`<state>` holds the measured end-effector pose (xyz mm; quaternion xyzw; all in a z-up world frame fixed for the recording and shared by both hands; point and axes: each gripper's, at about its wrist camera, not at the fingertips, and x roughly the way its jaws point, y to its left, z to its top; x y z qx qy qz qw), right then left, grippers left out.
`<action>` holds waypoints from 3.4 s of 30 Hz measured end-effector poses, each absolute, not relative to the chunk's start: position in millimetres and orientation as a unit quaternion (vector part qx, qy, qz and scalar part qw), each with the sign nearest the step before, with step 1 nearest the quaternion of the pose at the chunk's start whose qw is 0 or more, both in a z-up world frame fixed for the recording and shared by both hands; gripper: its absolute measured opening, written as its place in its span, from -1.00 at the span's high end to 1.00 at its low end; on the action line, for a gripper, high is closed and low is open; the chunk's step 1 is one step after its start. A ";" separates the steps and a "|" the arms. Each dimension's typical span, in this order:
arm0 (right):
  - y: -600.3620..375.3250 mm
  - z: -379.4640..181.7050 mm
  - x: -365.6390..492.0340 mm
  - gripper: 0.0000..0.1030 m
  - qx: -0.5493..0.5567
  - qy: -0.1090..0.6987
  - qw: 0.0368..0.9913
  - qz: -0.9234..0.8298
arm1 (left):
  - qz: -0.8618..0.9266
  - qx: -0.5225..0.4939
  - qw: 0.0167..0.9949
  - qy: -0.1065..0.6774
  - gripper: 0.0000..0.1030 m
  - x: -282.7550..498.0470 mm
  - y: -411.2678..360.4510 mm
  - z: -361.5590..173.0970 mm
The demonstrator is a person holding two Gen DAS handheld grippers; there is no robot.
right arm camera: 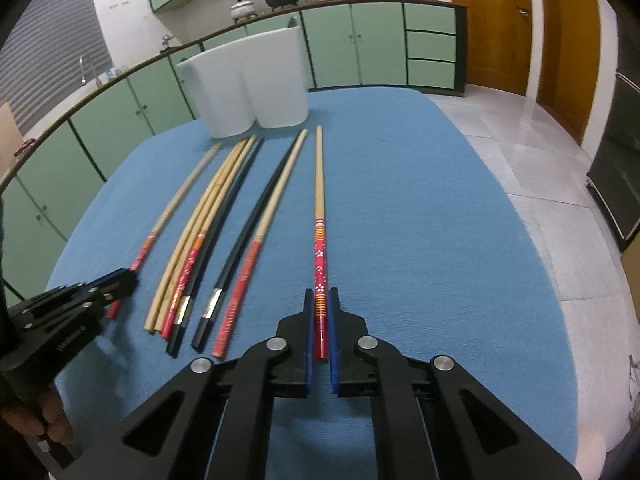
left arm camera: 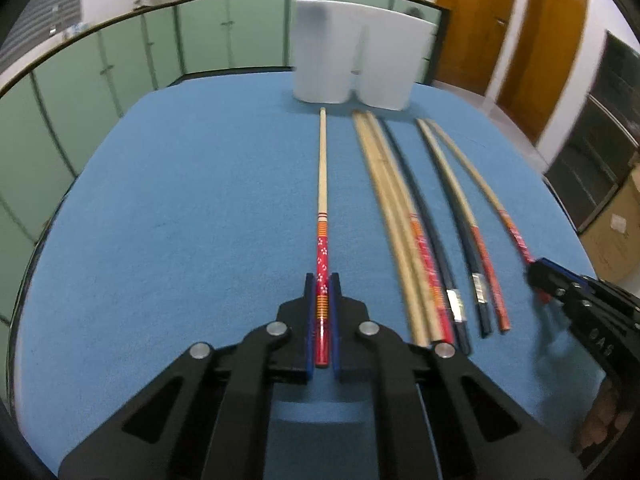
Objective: Organize utensils
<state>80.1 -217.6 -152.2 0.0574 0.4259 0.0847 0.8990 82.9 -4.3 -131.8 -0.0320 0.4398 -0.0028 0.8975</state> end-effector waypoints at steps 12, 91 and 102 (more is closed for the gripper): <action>-218.4 -150.0 85.6 0.81 0.063 0.415 0.901 0.109 | 0.000 -0.034 0.898 0.439 0.35 87.4 3.6 -130.1; -248.2 21.1 92.9 0.89 0.020 0.264 0.953 0.143 | -0.036 -0.022 0.966 0.256 0.90 78.4 8.2 54.0; -237.2 84.6 122.8 0.90 0.007 0.225 0.954 0.197 | -0.055 -0.043 0.976 0.206 0.90 100.9 12.0 103.2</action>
